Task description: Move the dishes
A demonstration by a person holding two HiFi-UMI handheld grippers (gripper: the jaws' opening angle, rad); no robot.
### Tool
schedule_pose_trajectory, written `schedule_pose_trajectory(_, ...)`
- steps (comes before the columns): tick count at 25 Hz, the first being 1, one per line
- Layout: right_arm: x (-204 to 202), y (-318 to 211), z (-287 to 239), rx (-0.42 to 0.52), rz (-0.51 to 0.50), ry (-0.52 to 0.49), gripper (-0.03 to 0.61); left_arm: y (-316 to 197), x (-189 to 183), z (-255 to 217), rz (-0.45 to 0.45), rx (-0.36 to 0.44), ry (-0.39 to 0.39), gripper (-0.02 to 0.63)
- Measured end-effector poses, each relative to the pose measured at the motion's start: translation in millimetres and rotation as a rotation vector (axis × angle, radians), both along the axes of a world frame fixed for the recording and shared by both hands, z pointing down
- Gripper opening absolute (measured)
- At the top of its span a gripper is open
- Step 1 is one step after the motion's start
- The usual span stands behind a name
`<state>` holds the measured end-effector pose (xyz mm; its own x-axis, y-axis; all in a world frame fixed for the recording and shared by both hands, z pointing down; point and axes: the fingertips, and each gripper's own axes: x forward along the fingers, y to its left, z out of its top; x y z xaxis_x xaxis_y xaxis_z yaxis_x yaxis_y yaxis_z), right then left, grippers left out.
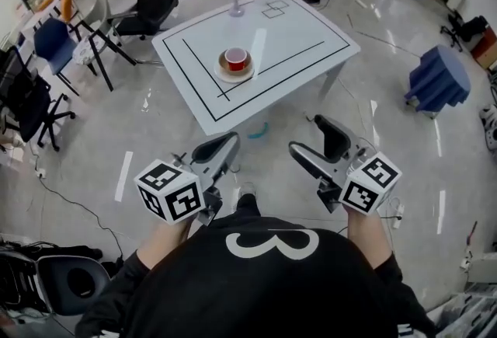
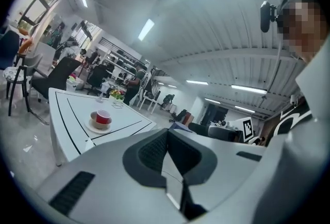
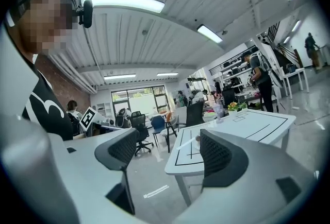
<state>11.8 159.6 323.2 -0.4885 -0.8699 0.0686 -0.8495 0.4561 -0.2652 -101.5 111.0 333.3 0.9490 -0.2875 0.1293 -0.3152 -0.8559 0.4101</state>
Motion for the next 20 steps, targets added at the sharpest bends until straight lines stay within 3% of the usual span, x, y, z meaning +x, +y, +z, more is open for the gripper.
schedule_pose_trajectory(6,25.9,-95.2,26.7,-0.090,-0.005,-0.019,0.371,-100.5,23.4,30.4,-0.010,-0.054,-0.061,0.003)
schedule_pose_trajectory(11,41.6,-172.1,42.2,-0.159,-0.020,-0.014,0.370,-171.2,29.7,48.6,-0.039,-0.113,-0.064,0.003)
schedule_pose_trajectory(20,38.6,-244.6,61.1,-0.213,-0.064,-0.006,0.361,-236.4,33.8,67.5,-0.061,-0.151,-0.068,0.003)
